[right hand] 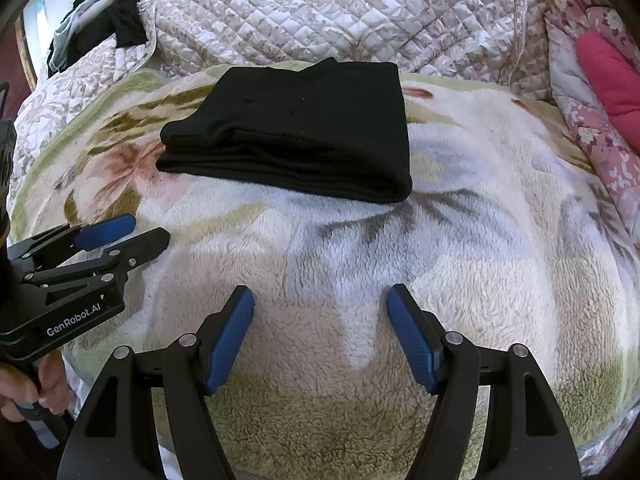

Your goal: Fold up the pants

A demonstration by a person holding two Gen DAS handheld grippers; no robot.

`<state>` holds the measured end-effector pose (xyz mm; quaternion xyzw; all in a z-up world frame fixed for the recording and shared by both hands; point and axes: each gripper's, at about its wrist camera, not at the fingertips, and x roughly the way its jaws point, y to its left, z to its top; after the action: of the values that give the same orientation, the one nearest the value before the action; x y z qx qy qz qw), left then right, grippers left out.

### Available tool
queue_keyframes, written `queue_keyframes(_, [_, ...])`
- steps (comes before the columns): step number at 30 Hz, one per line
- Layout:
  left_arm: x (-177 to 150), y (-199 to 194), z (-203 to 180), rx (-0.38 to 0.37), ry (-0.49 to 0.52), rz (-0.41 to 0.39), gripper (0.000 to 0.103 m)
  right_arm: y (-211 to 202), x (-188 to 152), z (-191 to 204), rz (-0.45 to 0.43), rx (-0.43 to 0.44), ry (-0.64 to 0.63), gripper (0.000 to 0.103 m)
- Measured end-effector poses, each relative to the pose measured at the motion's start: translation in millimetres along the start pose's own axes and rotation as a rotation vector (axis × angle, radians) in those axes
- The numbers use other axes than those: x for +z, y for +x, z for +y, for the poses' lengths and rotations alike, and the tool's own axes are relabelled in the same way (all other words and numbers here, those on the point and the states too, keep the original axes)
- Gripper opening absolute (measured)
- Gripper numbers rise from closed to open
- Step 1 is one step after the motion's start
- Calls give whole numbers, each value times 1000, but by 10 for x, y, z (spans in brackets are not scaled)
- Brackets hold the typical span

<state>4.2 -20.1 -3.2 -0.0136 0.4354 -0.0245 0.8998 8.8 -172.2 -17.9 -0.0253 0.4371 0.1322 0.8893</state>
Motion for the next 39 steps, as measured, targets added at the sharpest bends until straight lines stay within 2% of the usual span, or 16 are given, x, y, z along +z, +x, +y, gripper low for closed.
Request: queue_keyframes(39, [-7, 9, -5, 4, 1, 0, 52, 3, 13, 17, 12, -3, -4, 70])
